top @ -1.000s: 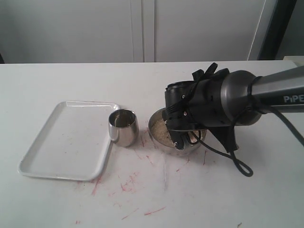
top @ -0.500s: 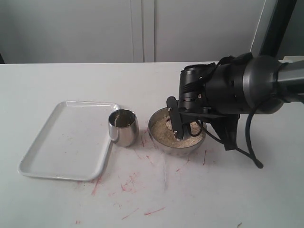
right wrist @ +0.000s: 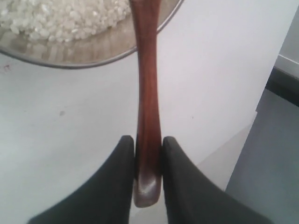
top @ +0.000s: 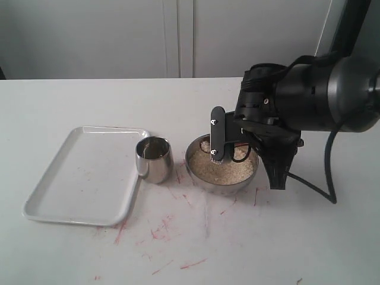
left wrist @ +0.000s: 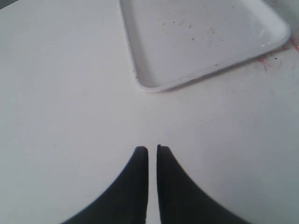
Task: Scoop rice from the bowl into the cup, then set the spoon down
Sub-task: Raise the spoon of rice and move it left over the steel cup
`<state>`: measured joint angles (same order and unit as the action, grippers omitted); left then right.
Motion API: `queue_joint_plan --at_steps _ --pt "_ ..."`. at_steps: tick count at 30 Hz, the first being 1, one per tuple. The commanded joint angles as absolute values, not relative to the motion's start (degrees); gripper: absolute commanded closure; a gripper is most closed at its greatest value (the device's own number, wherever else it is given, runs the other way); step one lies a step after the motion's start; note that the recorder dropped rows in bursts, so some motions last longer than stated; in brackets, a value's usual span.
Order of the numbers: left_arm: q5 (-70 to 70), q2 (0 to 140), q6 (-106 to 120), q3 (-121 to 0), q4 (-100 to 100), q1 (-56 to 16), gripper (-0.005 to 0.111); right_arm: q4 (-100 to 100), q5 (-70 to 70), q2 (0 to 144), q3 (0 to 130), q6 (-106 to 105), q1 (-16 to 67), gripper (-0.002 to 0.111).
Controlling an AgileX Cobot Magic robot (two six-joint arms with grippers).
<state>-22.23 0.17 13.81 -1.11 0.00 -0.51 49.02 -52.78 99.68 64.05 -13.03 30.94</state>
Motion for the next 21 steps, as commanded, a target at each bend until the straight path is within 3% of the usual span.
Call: queue_joint_plan --at_steps 1,21 --pt "-24.5 0.0 13.5 -0.6 0.0 -0.7 0.092 48.0 -50.9 97.5 63.8 -12.6 30.6 0.108" --pt "-24.5 0.0 13.5 -0.6 0.0 -0.7 0.092 52.4 -51.0 97.2 66.1 -12.8 33.2 0.108"
